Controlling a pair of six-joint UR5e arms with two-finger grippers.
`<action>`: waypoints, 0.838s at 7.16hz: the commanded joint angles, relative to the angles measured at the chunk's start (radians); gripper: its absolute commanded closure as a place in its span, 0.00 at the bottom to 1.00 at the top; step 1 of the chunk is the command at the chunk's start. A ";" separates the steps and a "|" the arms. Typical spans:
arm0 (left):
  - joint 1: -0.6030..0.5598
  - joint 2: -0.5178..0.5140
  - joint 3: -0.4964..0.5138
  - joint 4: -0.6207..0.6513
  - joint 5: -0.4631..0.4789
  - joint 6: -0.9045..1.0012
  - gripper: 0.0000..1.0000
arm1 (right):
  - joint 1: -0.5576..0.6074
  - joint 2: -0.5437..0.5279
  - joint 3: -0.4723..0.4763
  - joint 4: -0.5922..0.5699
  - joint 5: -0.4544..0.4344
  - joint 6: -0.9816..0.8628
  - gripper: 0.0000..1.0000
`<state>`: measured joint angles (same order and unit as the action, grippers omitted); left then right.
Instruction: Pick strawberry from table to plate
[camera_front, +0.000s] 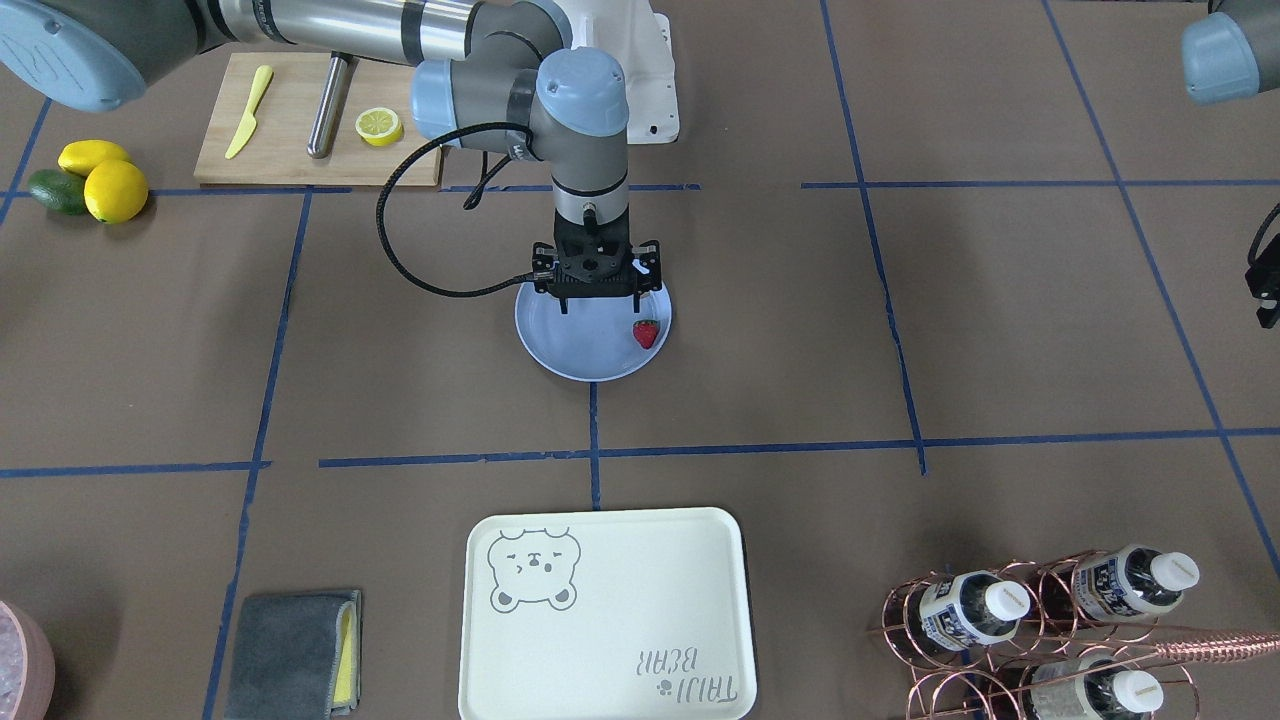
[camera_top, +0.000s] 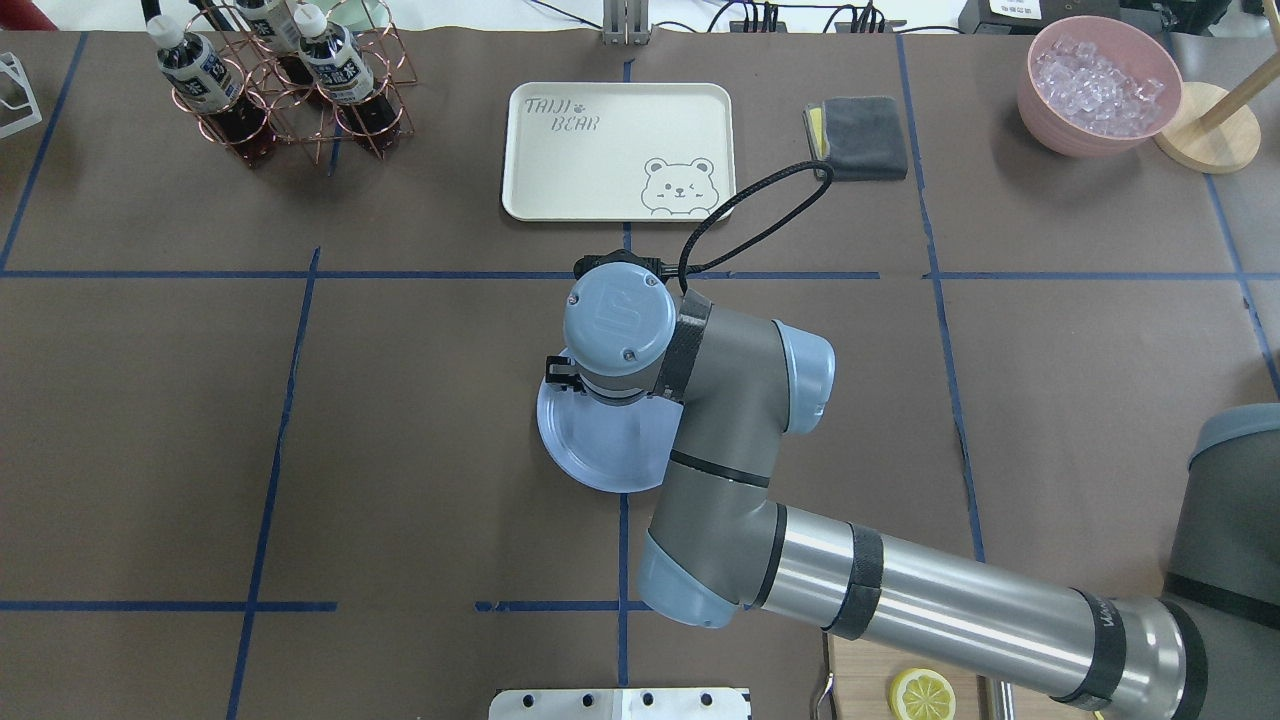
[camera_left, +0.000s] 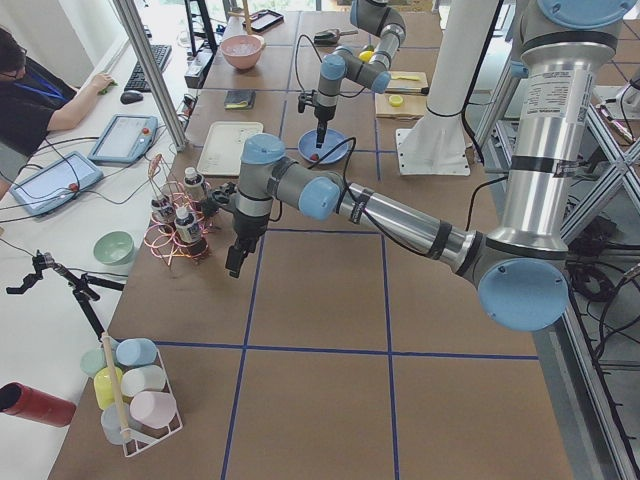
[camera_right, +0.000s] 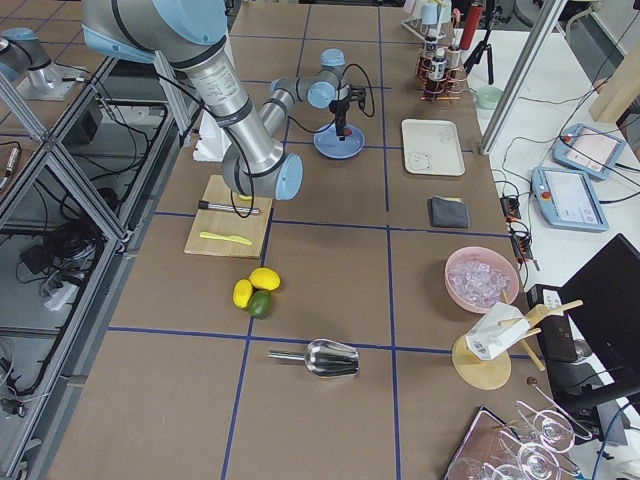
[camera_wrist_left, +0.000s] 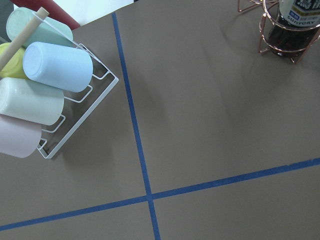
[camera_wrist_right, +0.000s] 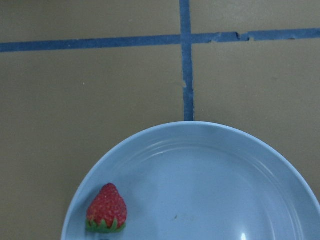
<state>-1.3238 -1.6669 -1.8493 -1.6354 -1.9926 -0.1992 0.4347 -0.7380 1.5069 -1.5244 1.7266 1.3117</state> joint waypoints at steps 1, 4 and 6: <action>-0.021 0.001 0.012 0.002 -0.006 0.001 0.00 | 0.079 -0.027 0.135 -0.142 0.071 -0.037 0.00; -0.147 0.002 0.147 0.020 -0.226 0.206 0.00 | 0.353 -0.318 0.467 -0.280 0.276 -0.416 0.00; -0.207 0.057 0.234 0.019 -0.348 0.297 0.00 | 0.595 -0.490 0.487 -0.277 0.455 -0.730 0.00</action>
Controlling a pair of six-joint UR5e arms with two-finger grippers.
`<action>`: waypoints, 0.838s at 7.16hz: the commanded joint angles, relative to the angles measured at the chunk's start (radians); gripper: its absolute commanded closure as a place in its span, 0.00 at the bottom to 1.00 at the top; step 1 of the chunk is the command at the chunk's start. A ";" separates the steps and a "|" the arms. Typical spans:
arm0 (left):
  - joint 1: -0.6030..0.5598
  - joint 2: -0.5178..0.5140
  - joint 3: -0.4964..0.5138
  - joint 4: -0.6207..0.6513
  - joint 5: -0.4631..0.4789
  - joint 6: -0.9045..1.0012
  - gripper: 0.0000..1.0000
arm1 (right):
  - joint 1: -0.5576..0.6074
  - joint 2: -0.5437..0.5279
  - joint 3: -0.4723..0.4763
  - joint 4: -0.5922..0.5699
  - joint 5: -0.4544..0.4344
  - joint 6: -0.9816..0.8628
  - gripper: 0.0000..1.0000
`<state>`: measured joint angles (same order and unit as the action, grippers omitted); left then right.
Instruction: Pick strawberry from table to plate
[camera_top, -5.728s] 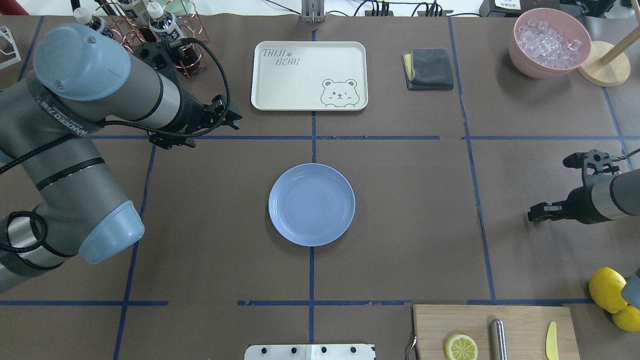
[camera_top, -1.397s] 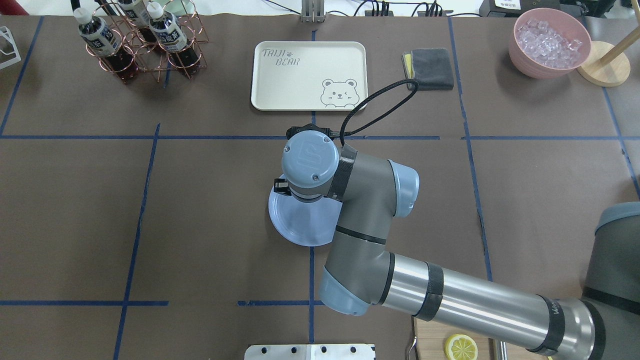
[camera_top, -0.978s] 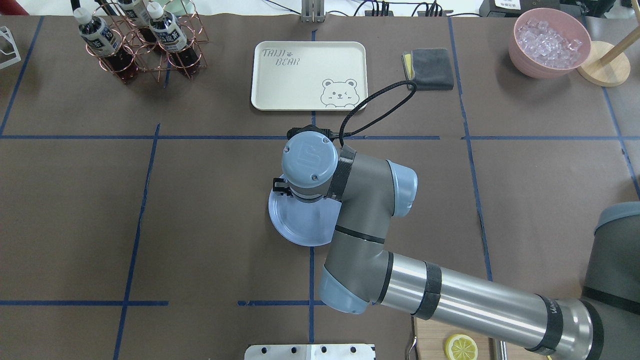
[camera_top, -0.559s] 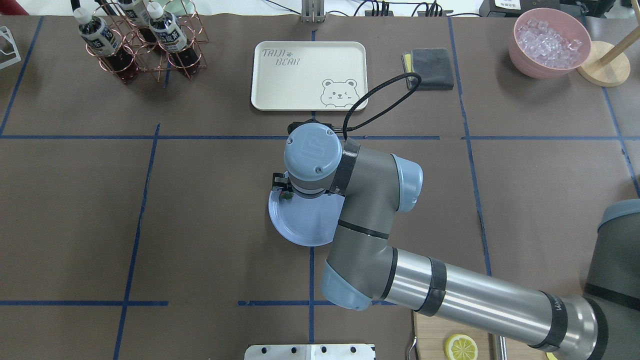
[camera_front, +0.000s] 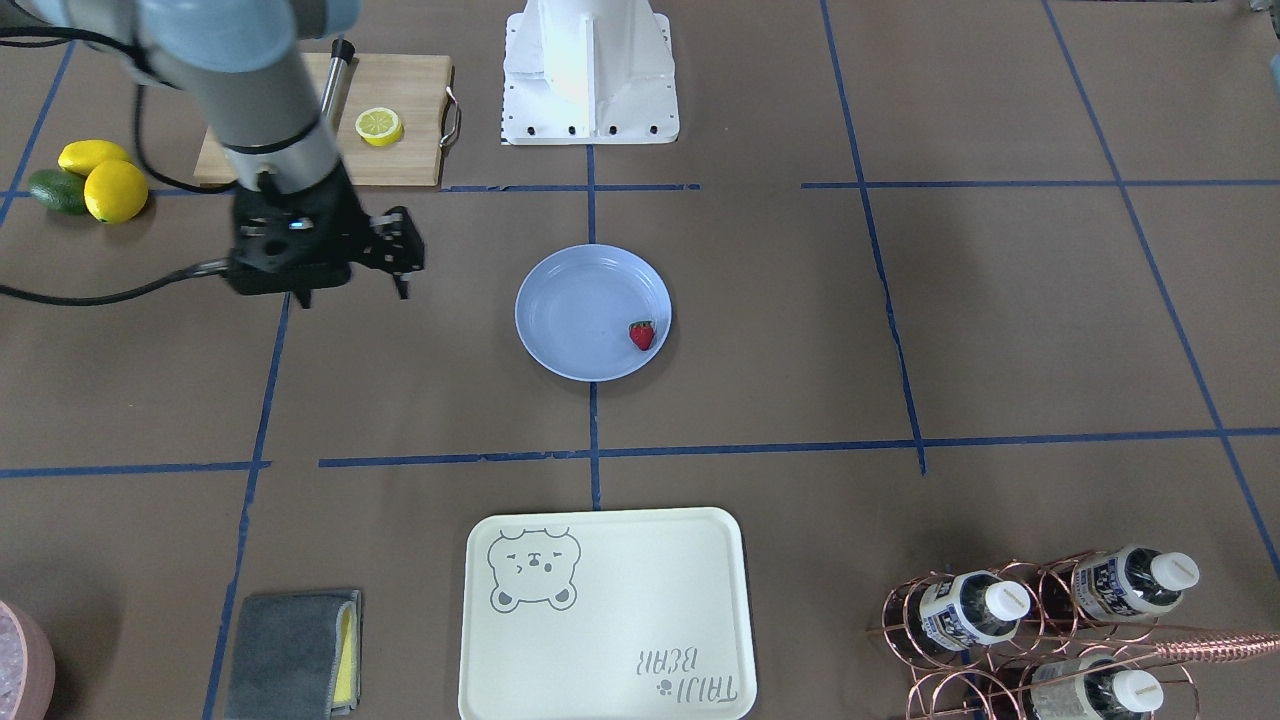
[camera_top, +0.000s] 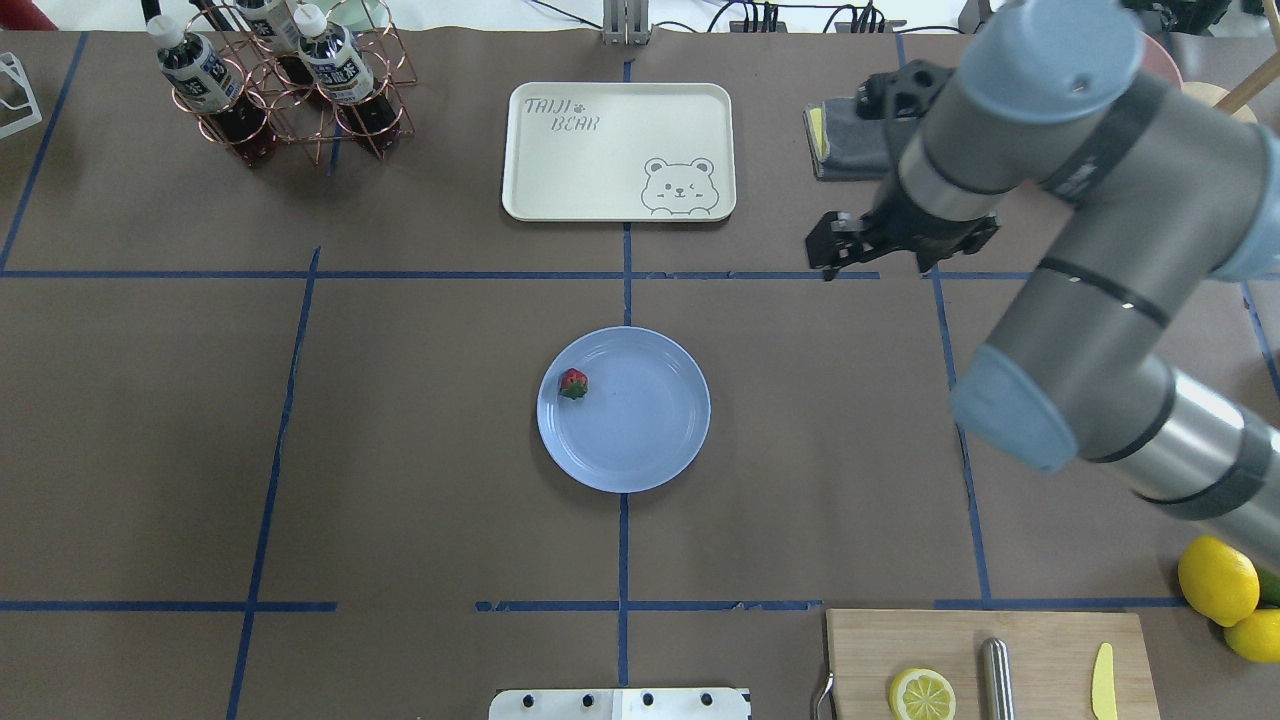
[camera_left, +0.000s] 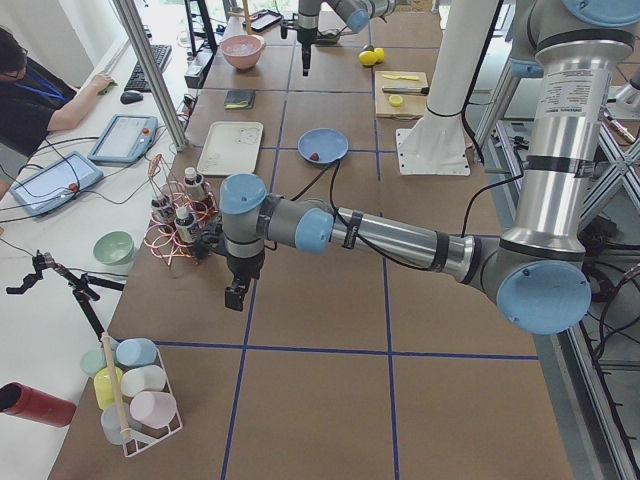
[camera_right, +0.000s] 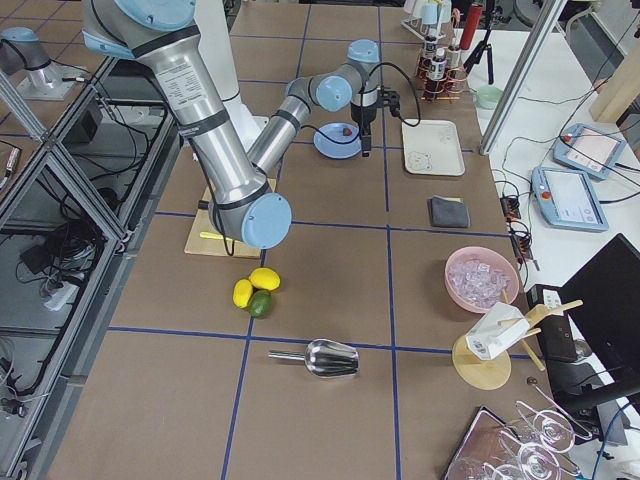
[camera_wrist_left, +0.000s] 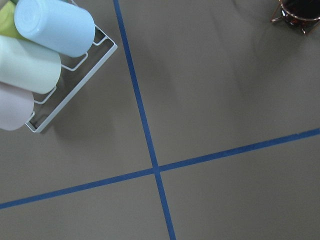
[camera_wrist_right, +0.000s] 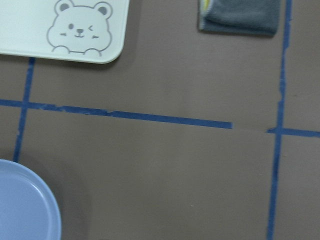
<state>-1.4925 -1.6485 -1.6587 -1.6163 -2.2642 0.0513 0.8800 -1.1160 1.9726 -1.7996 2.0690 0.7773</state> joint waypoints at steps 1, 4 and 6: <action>-0.041 0.079 0.042 -0.002 -0.106 0.048 0.00 | 0.275 -0.208 0.005 -0.001 0.188 -0.398 0.00; -0.042 0.118 0.043 -0.013 -0.107 0.050 0.00 | 0.566 -0.345 -0.144 -0.001 0.282 -0.808 0.00; -0.042 0.118 0.043 -0.013 -0.106 0.050 0.00 | 0.664 -0.416 -0.216 0.003 0.284 -0.956 0.00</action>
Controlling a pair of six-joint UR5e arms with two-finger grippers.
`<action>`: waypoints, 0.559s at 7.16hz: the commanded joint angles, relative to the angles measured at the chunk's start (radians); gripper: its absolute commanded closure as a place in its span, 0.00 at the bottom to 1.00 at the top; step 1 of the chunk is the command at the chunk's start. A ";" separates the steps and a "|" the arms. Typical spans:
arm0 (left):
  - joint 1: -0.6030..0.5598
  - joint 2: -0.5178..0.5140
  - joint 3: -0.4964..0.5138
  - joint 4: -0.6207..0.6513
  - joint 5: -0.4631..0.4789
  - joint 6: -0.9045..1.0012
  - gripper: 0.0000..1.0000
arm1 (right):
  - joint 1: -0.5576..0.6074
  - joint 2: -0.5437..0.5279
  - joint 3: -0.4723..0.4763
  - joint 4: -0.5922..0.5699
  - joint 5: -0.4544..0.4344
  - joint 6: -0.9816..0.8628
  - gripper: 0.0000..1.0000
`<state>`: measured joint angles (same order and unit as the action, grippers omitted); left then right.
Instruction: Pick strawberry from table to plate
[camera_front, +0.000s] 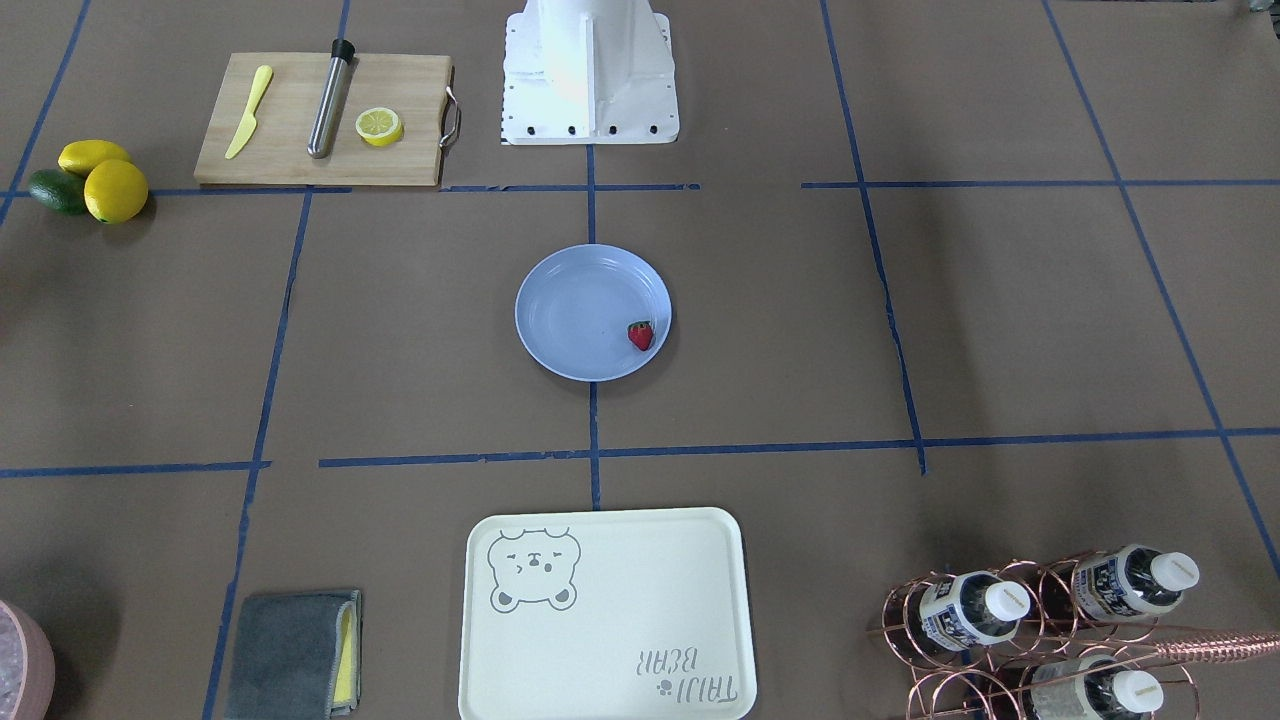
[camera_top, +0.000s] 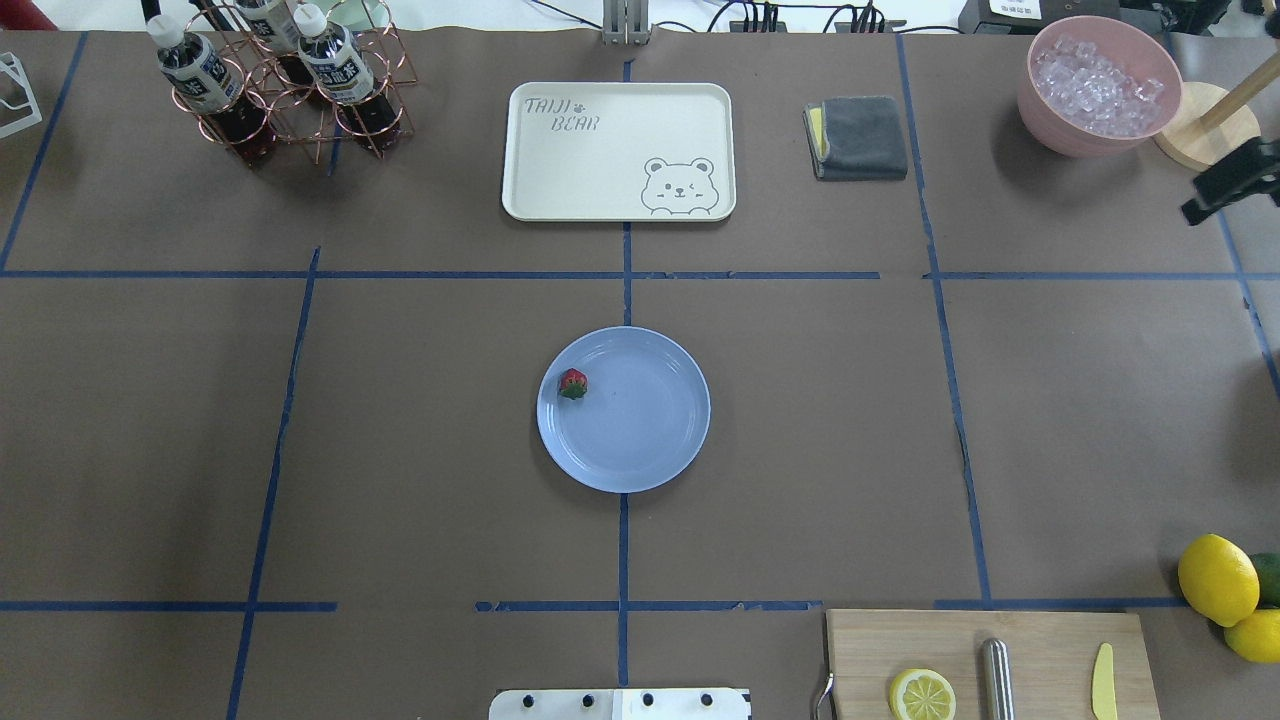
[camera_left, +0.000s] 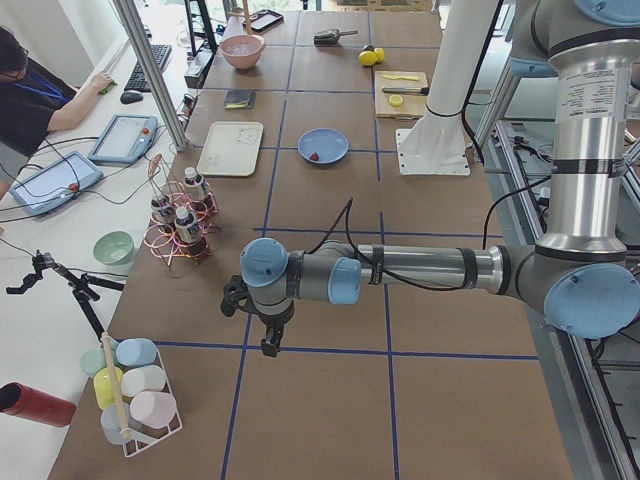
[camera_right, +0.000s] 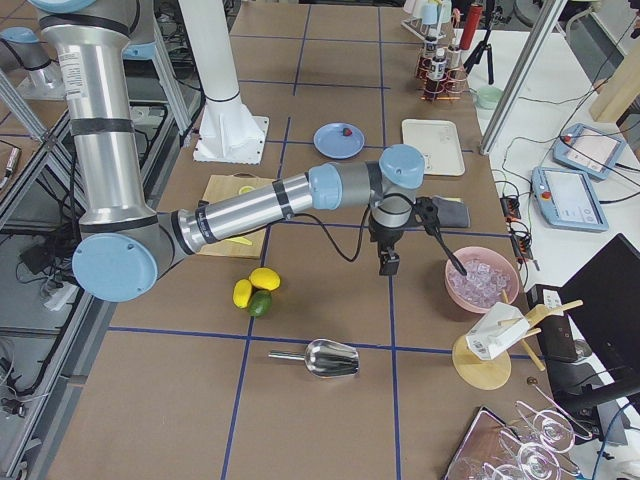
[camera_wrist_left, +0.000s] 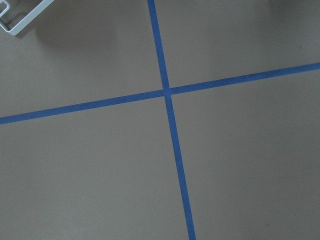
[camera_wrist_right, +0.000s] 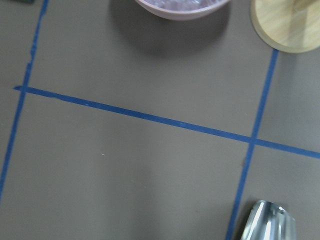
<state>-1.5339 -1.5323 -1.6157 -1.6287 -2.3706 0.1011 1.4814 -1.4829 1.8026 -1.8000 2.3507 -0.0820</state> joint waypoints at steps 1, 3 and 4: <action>0.000 0.001 0.000 0.000 0.001 -0.001 0.00 | 0.097 -0.078 -0.074 0.005 0.001 -0.142 0.00; 0.000 0.006 0.000 -0.002 0.001 0.000 0.00 | 0.100 -0.086 -0.142 0.008 -0.010 -0.150 0.00; 0.000 0.009 0.000 -0.002 0.002 0.000 0.00 | 0.115 -0.092 -0.182 0.069 -0.004 -0.147 0.00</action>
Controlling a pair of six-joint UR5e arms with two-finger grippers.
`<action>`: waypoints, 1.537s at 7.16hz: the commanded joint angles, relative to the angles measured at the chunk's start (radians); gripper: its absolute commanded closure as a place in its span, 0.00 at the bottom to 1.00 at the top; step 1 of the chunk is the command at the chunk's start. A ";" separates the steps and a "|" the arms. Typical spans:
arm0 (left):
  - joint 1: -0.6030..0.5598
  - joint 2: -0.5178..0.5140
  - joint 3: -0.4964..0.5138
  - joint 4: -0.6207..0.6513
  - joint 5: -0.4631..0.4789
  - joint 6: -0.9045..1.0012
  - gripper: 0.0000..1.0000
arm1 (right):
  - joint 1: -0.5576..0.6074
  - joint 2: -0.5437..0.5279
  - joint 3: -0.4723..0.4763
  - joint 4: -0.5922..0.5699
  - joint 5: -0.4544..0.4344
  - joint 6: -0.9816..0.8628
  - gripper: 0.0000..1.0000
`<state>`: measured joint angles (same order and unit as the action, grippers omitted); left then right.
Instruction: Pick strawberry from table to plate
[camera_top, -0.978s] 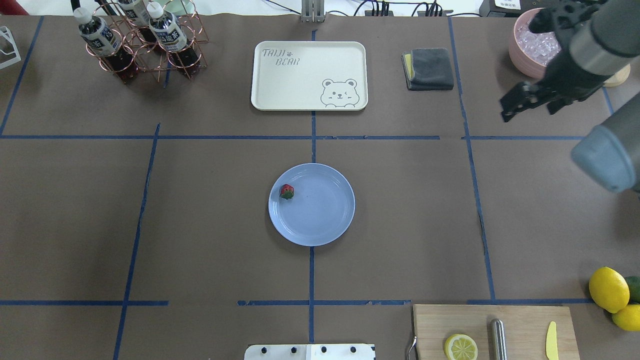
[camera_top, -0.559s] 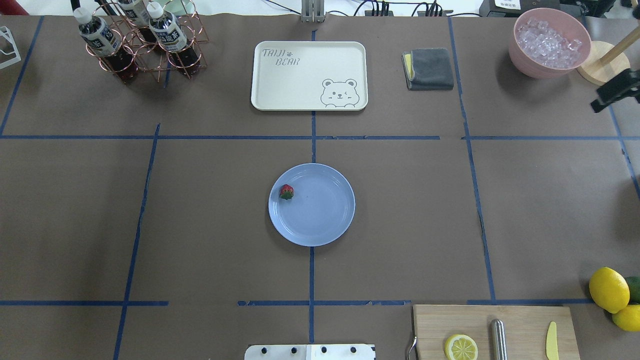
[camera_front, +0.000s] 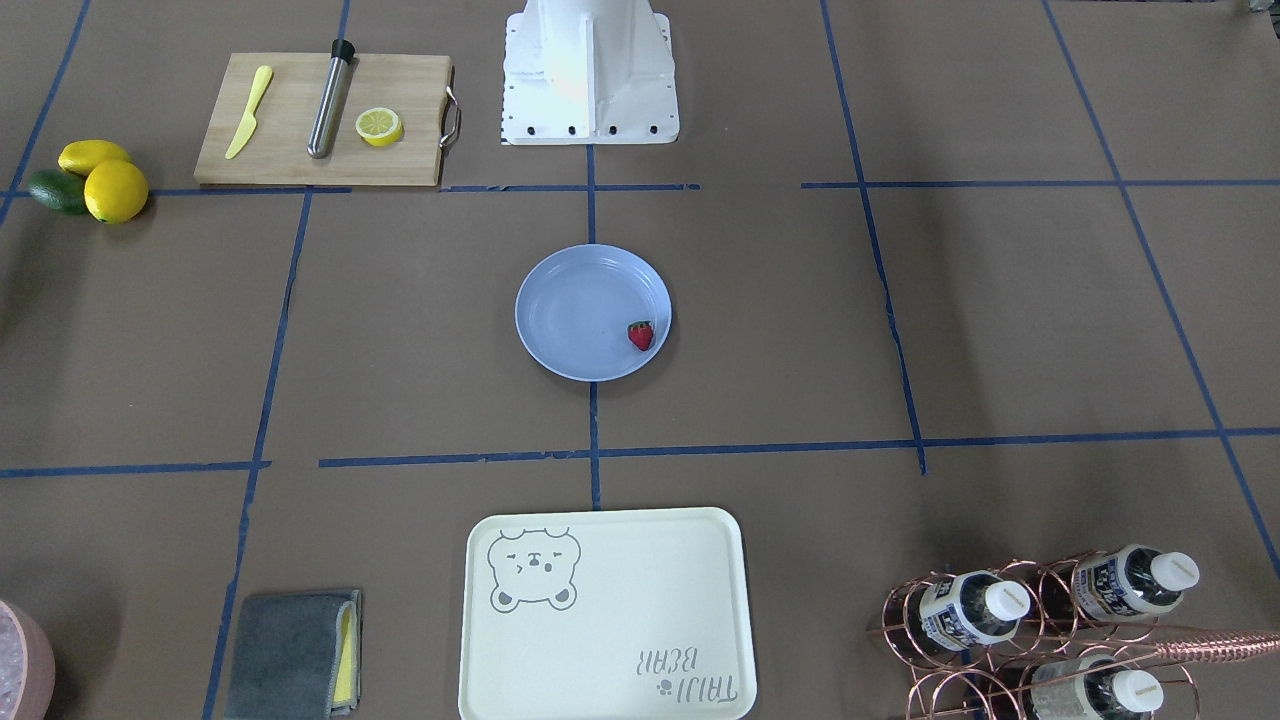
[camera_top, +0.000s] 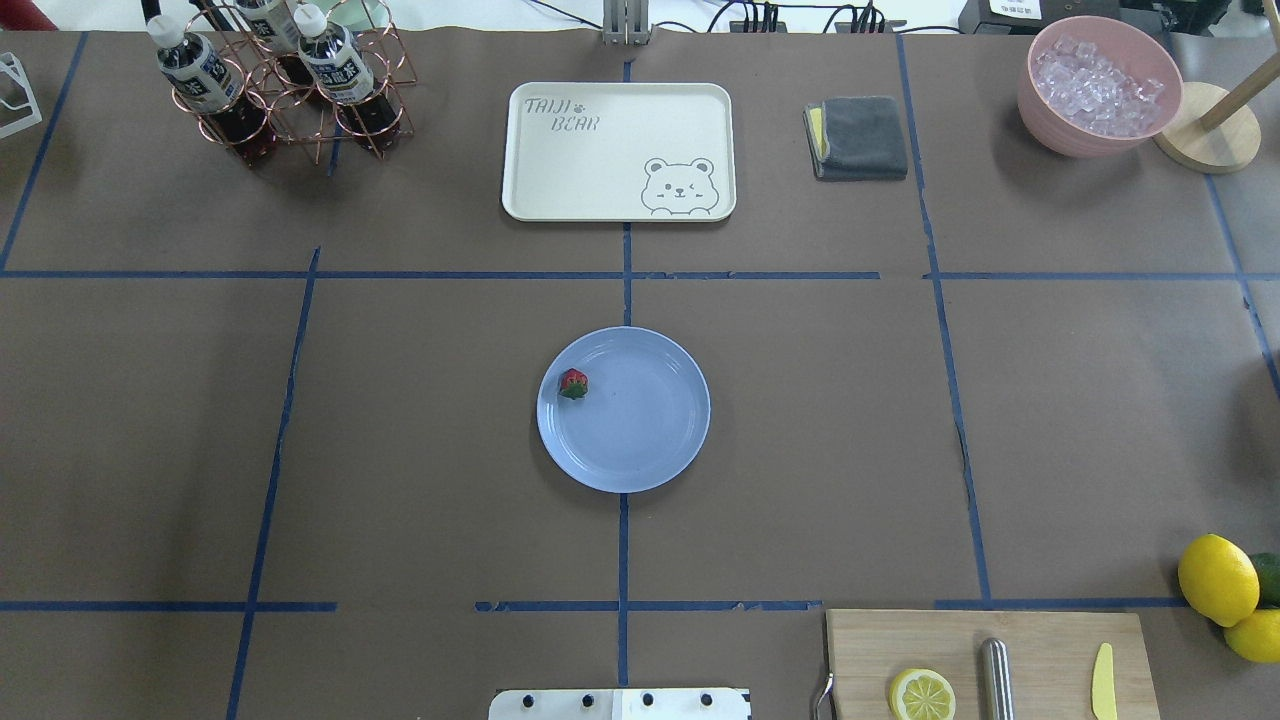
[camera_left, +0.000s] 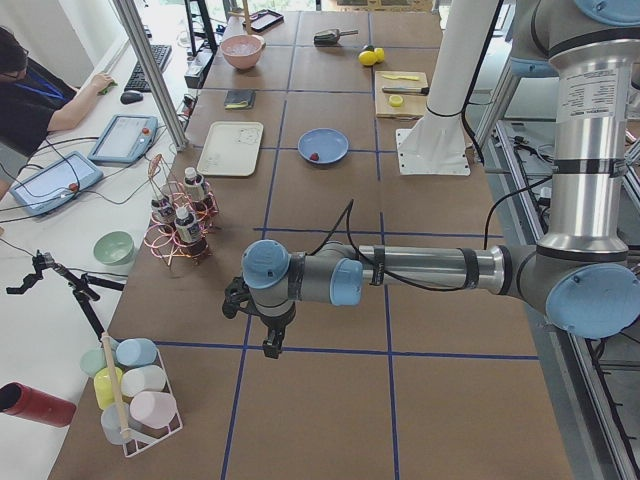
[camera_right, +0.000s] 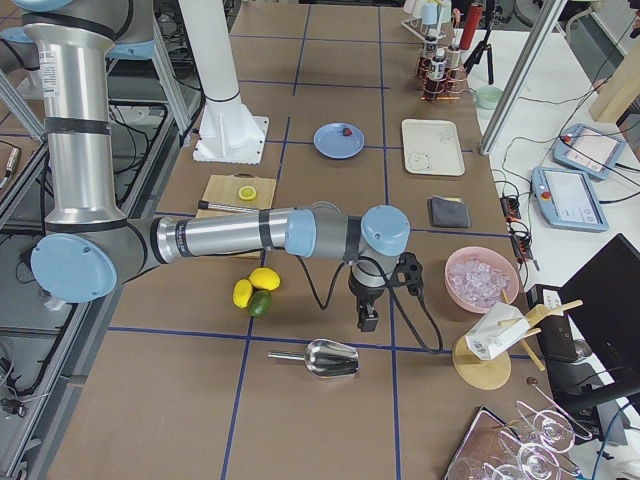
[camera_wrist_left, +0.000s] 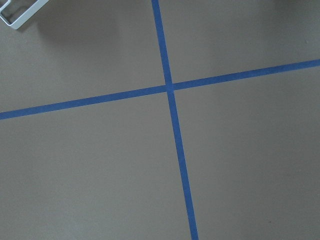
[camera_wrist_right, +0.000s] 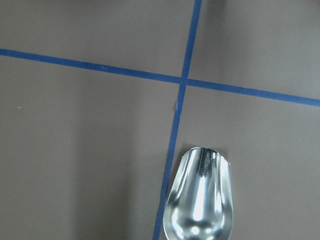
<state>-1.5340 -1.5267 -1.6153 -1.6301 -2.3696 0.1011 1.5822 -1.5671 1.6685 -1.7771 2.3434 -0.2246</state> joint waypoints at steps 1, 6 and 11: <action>0.000 0.003 -0.001 -0.001 0.004 -0.001 0.00 | 0.021 -0.031 -0.090 0.155 0.007 0.001 0.00; 0.000 0.002 0.002 0.001 0.004 -0.003 0.00 | 0.030 -0.027 -0.098 0.219 0.047 0.137 0.00; 0.000 0.002 0.000 0.001 0.004 -0.007 0.00 | 0.030 -0.025 -0.093 0.219 0.047 0.137 0.00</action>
<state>-1.5340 -1.5248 -1.6152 -1.6302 -2.3654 0.0970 1.6122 -1.5926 1.5741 -1.5586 2.3899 -0.0869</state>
